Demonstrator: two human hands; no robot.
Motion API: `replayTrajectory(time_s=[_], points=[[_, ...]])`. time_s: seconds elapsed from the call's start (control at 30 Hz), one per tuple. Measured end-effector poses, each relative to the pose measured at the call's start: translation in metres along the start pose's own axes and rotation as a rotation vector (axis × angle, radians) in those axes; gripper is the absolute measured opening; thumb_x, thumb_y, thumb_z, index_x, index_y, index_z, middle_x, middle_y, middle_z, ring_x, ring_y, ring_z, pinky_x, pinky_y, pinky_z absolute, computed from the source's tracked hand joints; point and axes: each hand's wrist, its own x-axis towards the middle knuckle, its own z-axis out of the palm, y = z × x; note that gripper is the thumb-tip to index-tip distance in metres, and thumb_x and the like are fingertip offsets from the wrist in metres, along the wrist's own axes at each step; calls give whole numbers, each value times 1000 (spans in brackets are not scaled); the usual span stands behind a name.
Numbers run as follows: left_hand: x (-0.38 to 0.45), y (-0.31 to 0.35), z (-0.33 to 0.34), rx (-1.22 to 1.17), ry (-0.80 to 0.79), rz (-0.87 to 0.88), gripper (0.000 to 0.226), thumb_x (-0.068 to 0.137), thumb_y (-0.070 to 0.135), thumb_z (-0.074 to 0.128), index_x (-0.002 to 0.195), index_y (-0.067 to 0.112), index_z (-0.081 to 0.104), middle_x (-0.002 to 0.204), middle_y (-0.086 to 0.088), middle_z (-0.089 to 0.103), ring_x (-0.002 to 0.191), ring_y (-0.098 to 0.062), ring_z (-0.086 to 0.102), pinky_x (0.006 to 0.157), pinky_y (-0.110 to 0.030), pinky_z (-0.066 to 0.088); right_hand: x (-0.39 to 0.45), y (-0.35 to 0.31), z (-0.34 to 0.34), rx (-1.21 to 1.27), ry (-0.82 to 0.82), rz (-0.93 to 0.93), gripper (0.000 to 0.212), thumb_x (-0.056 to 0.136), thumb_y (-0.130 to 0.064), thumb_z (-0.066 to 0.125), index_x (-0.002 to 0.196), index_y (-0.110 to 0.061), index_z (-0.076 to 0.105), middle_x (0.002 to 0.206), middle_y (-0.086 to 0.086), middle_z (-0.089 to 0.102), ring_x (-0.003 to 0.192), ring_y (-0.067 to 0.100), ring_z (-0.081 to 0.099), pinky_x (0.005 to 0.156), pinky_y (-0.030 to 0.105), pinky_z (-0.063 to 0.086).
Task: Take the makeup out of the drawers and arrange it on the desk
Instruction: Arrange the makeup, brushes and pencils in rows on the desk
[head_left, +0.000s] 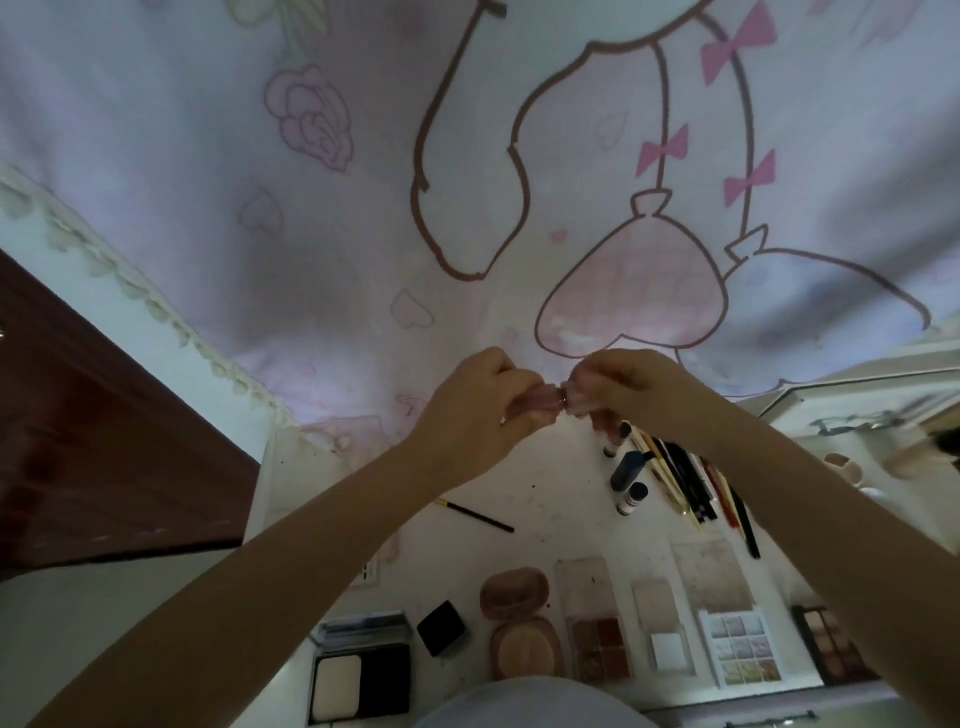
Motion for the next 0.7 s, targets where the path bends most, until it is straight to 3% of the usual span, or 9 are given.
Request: replayTrajectory(time_s=[0.1,0.17,0.23,0.3,0.37,0.43,0.57,0.67,0.7], points=[[3,-1,-3,-98,-32,-64,29,92,24,52,106,2,63,72,3,39,66,-4,34,64,-6,29,-4,11,-5,-5,64,-199,21,82,-2,60,87,-22,59,82,-13,62,69,-8,63,67,6,49],[5,-1,-3,-128,-33,-76,29,92,23,52,99,-2,65,73,-6,42,61,0,32,63,-9,30,-3,15,-5,87,81,-178,21,84,-4,58,97,-20,58,86,-12,62,74,-6,64,68,8,51],[6,0,-1,-118,-56,-76,30,91,25,54,94,-3,64,70,-4,40,61,1,31,63,-8,30,0,8,-3,186,42,-36,10,91,-19,45,93,-25,53,78,-4,63,64,10,65,60,20,54],[6,1,0,-109,-69,-58,29,90,27,55,83,0,62,64,3,33,61,-1,32,63,-6,30,4,7,-5,150,-35,105,29,93,-33,35,77,-19,56,59,1,61,45,15,56,48,26,48],[7,-1,2,-104,-88,-48,30,89,29,56,81,0,61,63,6,30,61,-1,32,62,-5,30,4,10,-6,70,-67,96,28,92,-29,44,71,-15,56,52,0,58,40,14,52,48,26,43],[8,-2,1,-131,-116,-82,40,87,36,55,86,-3,64,63,3,32,60,-4,32,62,-7,30,2,14,-7,47,-45,-31,13,87,-10,56,79,-21,58,68,-2,62,55,12,60,58,24,49],[9,-1,2,-203,-143,-84,64,73,59,42,80,0,67,66,-10,39,64,-16,38,62,-7,34,2,23,-12,158,-50,-147,35,81,6,59,96,-26,58,98,-6,63,88,9,66,79,20,53],[10,-4,7,-172,-117,-65,60,72,59,38,65,3,59,58,-2,34,60,-15,36,60,-8,33,4,16,-7,198,-47,84,12,91,-20,47,99,-22,55,82,-4,64,64,15,64,58,22,53],[11,-5,8,-171,-111,-56,55,69,60,33,56,9,50,53,1,31,56,-13,34,59,-9,32,6,15,-6,108,-32,121,17,92,-27,43,92,-18,58,71,-2,63,52,11,60,53,24,50]])
